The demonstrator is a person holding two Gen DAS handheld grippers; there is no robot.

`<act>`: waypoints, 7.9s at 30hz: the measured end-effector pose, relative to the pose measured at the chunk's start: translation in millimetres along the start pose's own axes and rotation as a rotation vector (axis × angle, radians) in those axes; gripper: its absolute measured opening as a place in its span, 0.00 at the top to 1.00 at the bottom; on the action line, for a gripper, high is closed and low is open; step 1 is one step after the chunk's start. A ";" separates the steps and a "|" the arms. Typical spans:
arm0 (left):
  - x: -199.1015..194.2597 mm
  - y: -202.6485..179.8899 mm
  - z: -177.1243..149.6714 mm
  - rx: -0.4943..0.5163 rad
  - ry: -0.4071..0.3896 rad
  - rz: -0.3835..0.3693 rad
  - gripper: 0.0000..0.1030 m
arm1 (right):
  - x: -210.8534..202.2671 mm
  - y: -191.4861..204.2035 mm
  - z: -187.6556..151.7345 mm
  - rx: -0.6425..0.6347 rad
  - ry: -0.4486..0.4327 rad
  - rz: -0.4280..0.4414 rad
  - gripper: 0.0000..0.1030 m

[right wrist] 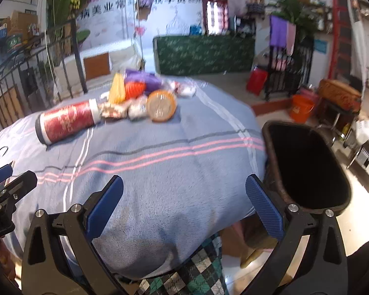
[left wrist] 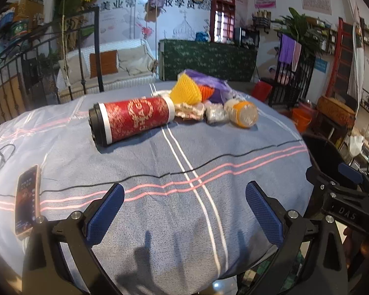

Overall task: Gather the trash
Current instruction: 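Grasp the red cup with the left tool while the right tool approaches the orange juice bottle, then lift the red cup with the left tool while the right tool grasps the juice bottle, then drop the juice bottle into the black bin with the right tool while the left tool drops the red cup, then move both open tools back from the bin toward the bed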

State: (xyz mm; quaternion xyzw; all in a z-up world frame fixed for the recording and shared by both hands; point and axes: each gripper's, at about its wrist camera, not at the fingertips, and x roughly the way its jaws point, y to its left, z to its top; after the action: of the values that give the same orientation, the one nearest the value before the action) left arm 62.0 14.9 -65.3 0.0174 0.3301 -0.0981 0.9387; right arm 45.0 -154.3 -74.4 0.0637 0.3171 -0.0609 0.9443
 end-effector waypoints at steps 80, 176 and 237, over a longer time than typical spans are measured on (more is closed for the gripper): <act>67.6 60.5 121.7 0.189 0.097 -0.043 0.29 | 217.5 24.8 191.4 -0.039 0.437 0.252 0.20; 130.6 -296.0 92.0 0.479 0.215 -0.714 0.29 | 19.1 -281.0 4.0 0.406 0.169 -0.438 0.14; 79.3 -265.1 63.5 0.587 0.130 -0.609 0.05 | -25.8 -260.2 11.0 0.466 -0.010 -0.429 0.08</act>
State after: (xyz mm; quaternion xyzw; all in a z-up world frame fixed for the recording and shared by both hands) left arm 109.7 -264.8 -56.6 0.1918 0.3368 -0.4593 0.7993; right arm -9.4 -410.3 -71.3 0.2096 0.2961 -0.3298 0.8716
